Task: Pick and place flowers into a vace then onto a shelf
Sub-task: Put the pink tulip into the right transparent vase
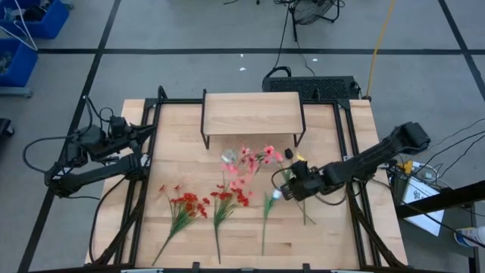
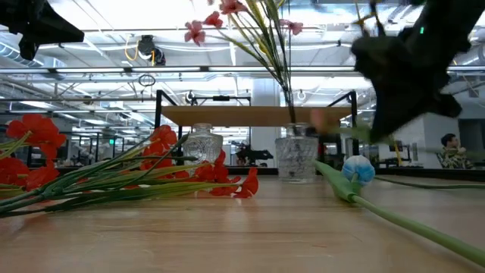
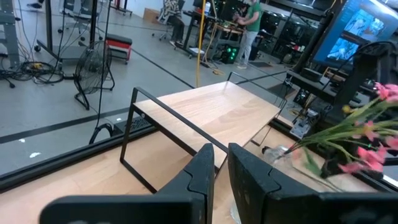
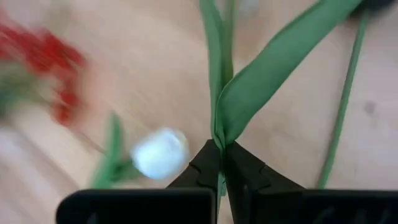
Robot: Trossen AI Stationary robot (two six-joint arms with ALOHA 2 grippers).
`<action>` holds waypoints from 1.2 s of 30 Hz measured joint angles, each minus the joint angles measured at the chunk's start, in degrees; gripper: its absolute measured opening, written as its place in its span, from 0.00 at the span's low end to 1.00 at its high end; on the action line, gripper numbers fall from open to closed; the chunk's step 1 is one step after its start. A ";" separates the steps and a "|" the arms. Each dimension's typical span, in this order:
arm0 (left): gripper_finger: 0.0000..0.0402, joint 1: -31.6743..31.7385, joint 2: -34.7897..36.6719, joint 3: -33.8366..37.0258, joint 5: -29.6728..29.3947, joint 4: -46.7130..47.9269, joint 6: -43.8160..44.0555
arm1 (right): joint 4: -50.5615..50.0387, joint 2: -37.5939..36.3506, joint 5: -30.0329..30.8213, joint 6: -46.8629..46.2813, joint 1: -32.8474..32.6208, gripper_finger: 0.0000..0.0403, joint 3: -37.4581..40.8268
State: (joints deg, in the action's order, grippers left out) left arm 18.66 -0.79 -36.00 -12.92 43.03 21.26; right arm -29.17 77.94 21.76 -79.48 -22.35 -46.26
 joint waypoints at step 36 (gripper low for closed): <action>0.13 0.01 -0.01 0.00 -0.03 0.02 -0.02 | 68.35 -16.86 26.35 71.96 10.69 0.00 15.75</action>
State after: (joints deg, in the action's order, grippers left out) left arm 18.68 -0.80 -36.00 -12.95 43.05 21.23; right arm 39.17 61.08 48.11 -7.53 -11.66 -30.51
